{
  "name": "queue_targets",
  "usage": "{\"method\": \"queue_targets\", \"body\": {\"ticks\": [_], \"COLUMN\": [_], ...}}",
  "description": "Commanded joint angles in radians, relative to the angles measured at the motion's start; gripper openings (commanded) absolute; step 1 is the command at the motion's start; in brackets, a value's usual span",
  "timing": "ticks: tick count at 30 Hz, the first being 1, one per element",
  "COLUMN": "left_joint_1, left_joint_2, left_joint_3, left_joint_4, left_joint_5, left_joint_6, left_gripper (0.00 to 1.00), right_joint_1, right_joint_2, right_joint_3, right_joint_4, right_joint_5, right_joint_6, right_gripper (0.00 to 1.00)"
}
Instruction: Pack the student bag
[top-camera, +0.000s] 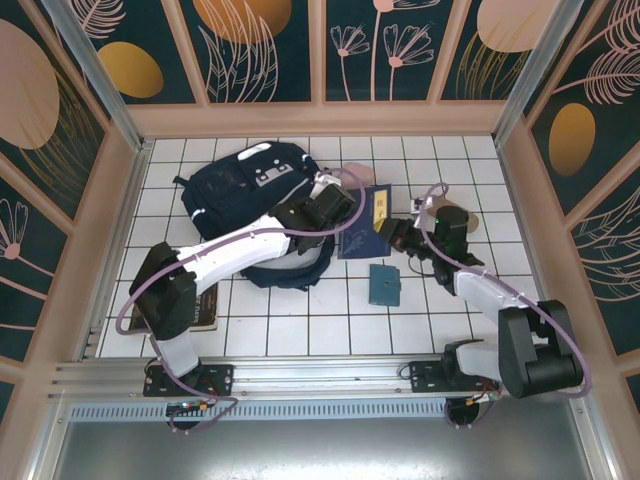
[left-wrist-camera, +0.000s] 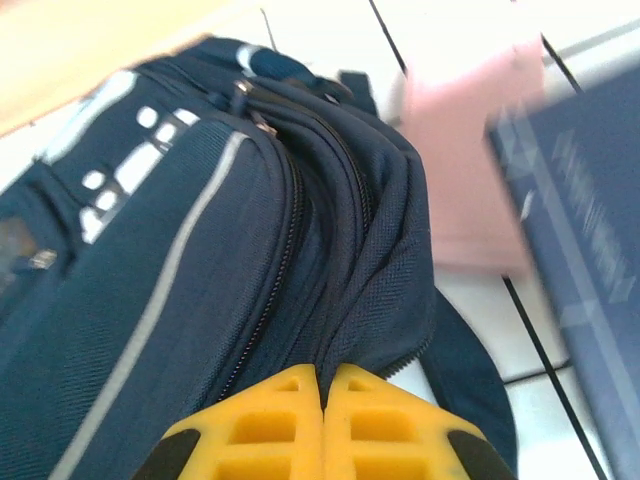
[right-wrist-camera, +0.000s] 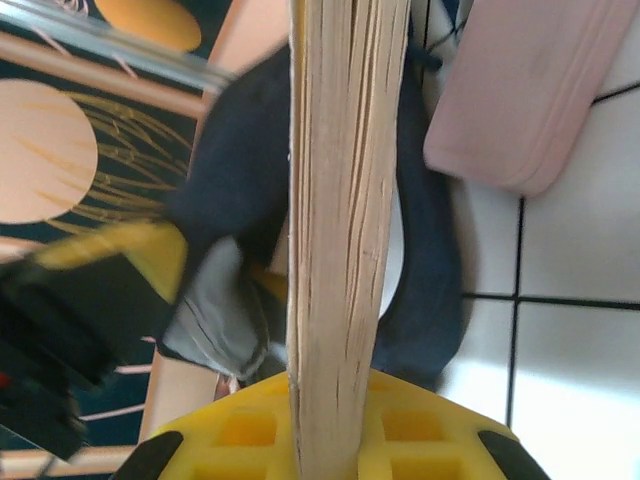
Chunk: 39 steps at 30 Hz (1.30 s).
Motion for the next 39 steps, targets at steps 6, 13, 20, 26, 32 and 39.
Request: {"method": "queue_targets", "body": {"ticks": [6, 13, 20, 26, 32, 39], "left_joint_1": [0.004, 0.003, 0.005, 0.003, 0.004, 0.005], "left_joint_2": [-0.068, -0.109, -0.143, -0.154, -0.166, -0.182], "left_joint_3": [0.063, 0.046, 0.013, 0.010, -0.005, -0.023], "left_joint_4": [0.025, 0.057, 0.103, 0.121, 0.145, 0.164], "left_joint_5": [-0.058, 0.006, 0.085, 0.118, 0.158, 0.165], "left_joint_6": [0.014, 0.042, 0.052, 0.061, 0.072, 0.071], "left_gripper": [0.00, 0.00, 0.00, 0.00, 0.00, 0.00], "right_joint_1": [0.179, 0.267, 0.309, 0.375, 0.437, 0.452], "right_joint_2": [0.188, 0.395, 0.548, 0.730, 0.884, 1.013], "right_joint_3": [0.046, 0.214, 0.337, 0.488, 0.694, 0.872], "right_joint_4": [0.247, 0.337, 0.490, 0.593, 0.573, 0.445], "right_joint_5": [0.055, 0.115, 0.148, 0.205, 0.250, 0.239], "right_joint_6": [0.123, 0.191, 0.264, 0.346, 0.369, 0.360], "right_gripper": [0.00, 0.00, 0.00, 0.00, 0.00, 0.36]}}
